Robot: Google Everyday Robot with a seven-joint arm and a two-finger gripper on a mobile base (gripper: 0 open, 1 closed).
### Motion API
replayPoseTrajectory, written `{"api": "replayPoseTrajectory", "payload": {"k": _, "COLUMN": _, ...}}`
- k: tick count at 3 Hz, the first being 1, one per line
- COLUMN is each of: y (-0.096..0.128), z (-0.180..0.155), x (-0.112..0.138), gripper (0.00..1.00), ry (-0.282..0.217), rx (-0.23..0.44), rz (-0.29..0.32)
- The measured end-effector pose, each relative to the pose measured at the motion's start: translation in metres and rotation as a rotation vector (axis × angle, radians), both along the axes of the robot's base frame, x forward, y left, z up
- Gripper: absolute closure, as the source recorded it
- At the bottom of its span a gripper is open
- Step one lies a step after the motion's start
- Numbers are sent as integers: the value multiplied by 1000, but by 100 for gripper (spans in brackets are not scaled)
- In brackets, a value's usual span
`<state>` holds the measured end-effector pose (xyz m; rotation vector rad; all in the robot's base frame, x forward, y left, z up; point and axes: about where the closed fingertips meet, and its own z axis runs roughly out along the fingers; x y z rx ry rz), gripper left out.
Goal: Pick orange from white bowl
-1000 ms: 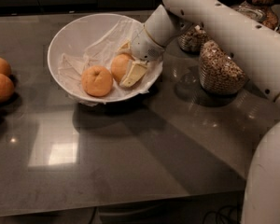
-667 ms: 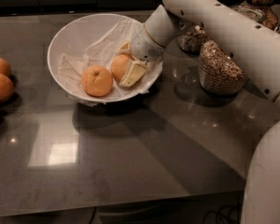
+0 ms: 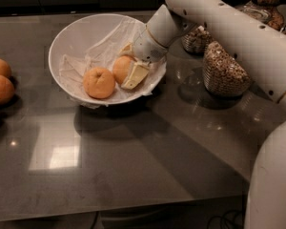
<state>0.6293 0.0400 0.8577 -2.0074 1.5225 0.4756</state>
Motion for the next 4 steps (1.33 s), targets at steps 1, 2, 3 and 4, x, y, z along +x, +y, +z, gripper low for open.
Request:
{"api": "replayPoseTrajectory", "payload": {"k": 1, "y": 1, "z": 19, "x": -4, "gripper": 100, "ry": -38, "rx": 6, "rz": 7}}
{"api": "replayPoseTrajectory", "payload": {"k": 2, "y": -1, "z": 46, "x": -11, "gripper": 100, "ry": -97, "rx": 14, "rz": 7}}
{"api": "replayPoseTrajectory", "payload": {"k": 3, "y": -5, "z": 74, "x": -19, "gripper": 100, "ry": -159, "rx": 16, "rz": 7}}
{"api": "replayPoseTrajectory", "payload": {"k": 4, "y": -7, "z": 93, "x": -24, "gripper": 100, "ry": -201, "rx": 12, "rz": 7}}
